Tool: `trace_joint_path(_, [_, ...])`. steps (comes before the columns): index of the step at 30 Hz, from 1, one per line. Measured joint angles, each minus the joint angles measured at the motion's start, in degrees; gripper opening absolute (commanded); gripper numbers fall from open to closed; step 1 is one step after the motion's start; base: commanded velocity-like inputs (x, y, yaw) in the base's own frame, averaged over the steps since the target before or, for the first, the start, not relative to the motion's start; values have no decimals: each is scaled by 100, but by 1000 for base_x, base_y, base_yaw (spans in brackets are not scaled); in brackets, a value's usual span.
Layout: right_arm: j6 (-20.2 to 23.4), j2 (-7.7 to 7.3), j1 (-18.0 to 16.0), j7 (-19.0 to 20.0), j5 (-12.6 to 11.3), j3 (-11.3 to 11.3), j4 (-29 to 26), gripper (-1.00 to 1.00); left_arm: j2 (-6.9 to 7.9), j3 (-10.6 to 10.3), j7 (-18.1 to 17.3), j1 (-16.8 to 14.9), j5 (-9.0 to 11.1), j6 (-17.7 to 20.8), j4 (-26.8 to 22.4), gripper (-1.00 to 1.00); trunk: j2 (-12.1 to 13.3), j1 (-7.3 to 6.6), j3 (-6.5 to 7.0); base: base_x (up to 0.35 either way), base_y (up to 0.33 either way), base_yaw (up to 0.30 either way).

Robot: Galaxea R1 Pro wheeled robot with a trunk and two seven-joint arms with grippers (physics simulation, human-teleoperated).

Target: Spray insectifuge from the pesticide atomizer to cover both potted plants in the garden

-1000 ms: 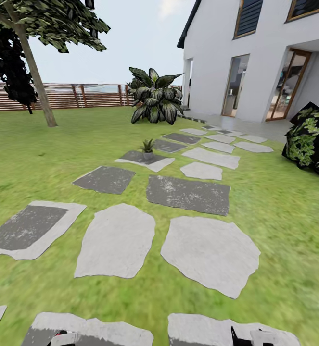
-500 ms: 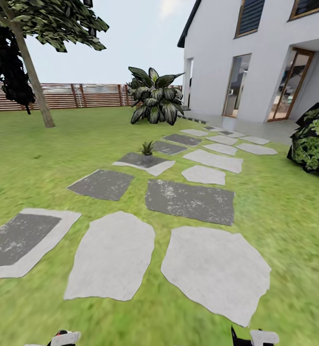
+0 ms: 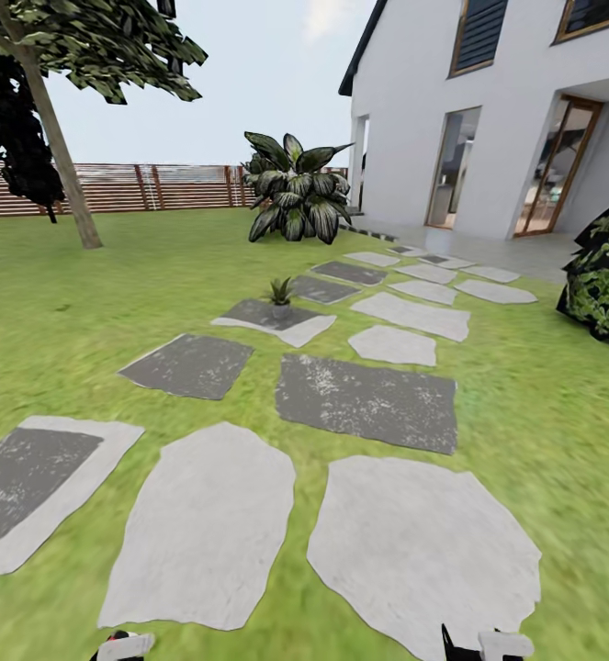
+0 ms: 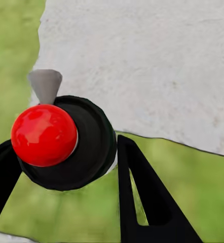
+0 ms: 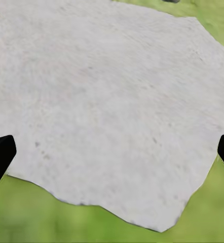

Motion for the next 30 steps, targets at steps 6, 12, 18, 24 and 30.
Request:
trace_joint_path(6, [0, 0, 0, 0, 0, 0, 0, 100, -2, 0, 1, 0, 0, 0, 0, -100, 0, 0, 0, 336, 0, 0])
trace_joint_path(12, [0, 0, 0, 0, 0, 0, 0, 100, 0, 2, 1, 0, 0, 0, 0, -100, 0, 0, 0, 337, 0, 0])
trace_joint_path(18, [0, 0, 0, 0, 0, 0, 0, 100, -1, 3, 0, 0, 0, 0, 0, -100, 0, 0, 0, 337, 0, 0])
trace_joint_path(24, [0, 0, 0, 0, 1, 1, 0, 100, -1, 3, 0, 0, 2, 0, 0, -100, 0, 0, 0, 337, 0, 0])
trace_joint_path(30, [0, 0, 0, 0, 0, 0, 0, 100, 1, 2, 1, 0, 0, 0, 0, -100, 0, 0, 0, 337, 0, 0])
